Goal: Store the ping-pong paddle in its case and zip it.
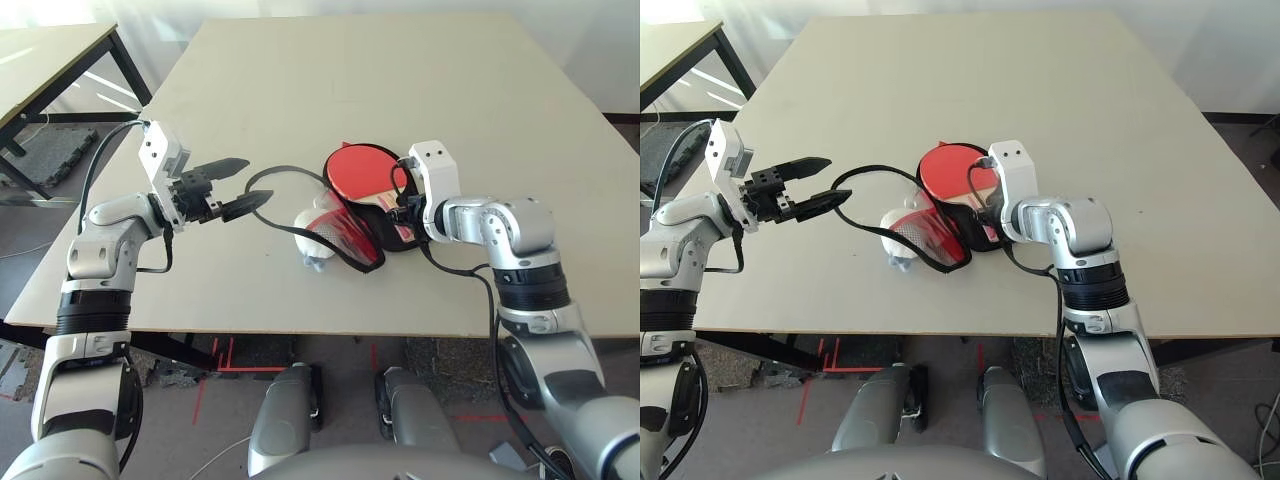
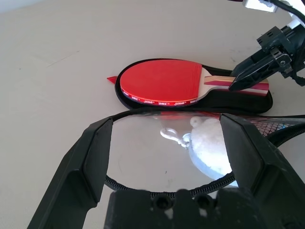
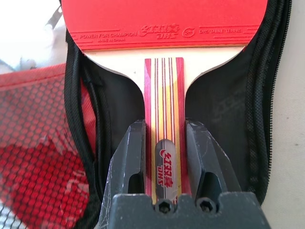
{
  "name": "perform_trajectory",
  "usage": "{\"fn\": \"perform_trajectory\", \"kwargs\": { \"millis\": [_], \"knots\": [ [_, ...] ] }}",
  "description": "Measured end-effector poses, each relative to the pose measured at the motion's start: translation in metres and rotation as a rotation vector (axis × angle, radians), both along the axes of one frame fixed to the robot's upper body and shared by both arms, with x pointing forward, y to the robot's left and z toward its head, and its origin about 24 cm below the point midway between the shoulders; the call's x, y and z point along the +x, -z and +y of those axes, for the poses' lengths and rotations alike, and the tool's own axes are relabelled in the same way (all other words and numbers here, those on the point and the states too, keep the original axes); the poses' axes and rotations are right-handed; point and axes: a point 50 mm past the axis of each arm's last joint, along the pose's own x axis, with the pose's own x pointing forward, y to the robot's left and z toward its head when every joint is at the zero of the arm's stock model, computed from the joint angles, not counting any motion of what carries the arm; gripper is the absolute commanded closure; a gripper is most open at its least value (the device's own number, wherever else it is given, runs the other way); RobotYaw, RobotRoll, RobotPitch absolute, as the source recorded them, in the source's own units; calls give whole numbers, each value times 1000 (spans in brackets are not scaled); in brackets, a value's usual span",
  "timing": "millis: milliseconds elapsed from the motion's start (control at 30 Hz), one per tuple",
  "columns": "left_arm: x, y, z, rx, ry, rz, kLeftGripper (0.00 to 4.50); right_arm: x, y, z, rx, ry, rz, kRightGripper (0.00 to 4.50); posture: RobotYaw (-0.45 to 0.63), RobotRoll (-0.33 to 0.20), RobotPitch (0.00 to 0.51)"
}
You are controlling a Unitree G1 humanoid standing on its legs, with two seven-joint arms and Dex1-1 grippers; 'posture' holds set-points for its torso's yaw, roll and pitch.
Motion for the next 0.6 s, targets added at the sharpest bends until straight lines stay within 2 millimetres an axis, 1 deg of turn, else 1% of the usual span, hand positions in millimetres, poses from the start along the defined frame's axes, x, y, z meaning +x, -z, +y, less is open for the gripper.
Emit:
{"fn": "perform_trajectory", "kwargs": {
  "millis": [300, 367, 433, 467, 600],
  "knots": [
    [0, 0, 0, 0, -3, 0, 0, 0, 3, -1, -3, 45, 4, 3497, 168, 0, 102],
    [0, 0, 1, 1, -5, 1, 0, 0, 3, -1, -1, 43, 4, 2749, 168, 0, 101],
    [-1, 1, 4, 11, -13, 7, 0, 1, 2, -1, 10, 32, -7, 2148, 169, 0, 100],
    [-2, 1, 5, 17, -18, 9, 0, 1, 1, -1, 14, 27, -13, 1754, 167, 0, 100],
    [-4, -5, 18, 52, -44, 3, 0, 1, -3, -6, 19, 10, -31, 242, 167, 0, 97]
  ]
}}
